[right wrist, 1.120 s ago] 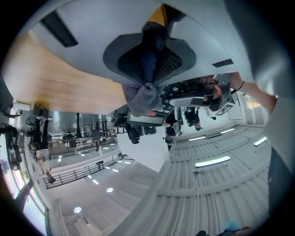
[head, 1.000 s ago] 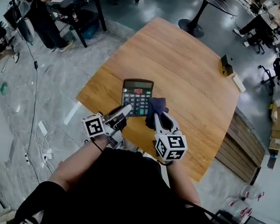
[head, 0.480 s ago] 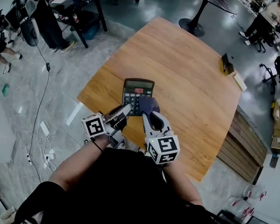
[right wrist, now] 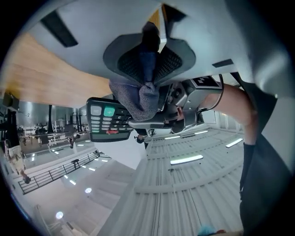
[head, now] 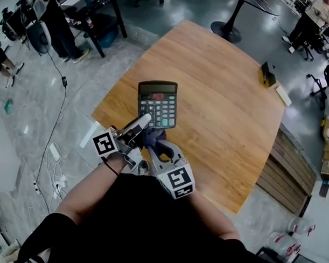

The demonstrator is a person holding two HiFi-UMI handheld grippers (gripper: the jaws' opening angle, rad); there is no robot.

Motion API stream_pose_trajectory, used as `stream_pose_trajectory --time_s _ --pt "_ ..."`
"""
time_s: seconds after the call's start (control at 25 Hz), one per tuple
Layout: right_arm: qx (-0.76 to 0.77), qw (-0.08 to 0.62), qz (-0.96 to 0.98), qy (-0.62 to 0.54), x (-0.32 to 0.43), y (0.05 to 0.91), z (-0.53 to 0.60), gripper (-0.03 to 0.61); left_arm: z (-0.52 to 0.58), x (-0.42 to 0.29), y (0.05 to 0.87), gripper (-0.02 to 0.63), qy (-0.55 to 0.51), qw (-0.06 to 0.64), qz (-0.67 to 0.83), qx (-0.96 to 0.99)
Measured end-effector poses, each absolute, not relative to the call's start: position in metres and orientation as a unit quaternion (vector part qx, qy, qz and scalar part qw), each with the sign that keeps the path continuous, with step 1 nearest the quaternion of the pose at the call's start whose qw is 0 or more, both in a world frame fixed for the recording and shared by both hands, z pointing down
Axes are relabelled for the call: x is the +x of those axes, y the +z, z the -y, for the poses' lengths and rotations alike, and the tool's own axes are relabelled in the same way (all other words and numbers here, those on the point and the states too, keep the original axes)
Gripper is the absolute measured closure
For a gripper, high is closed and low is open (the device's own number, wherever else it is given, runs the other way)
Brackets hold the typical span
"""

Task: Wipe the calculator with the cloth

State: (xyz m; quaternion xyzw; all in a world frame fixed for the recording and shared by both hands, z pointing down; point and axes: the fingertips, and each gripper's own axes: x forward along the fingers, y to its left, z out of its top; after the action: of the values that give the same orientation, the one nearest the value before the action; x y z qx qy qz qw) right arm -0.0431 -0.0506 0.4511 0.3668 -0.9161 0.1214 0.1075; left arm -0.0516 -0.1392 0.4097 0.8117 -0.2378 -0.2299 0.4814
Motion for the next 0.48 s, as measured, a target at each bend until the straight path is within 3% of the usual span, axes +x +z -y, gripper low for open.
stream_pose_trajectory --time_s 0.48 --pt "0.454 0.106 0.881 0.083 0.019 0.463 0.087 0.52 0.125 -0.039 0.408 0.543 -0.25 0.513 0.207 0.794"
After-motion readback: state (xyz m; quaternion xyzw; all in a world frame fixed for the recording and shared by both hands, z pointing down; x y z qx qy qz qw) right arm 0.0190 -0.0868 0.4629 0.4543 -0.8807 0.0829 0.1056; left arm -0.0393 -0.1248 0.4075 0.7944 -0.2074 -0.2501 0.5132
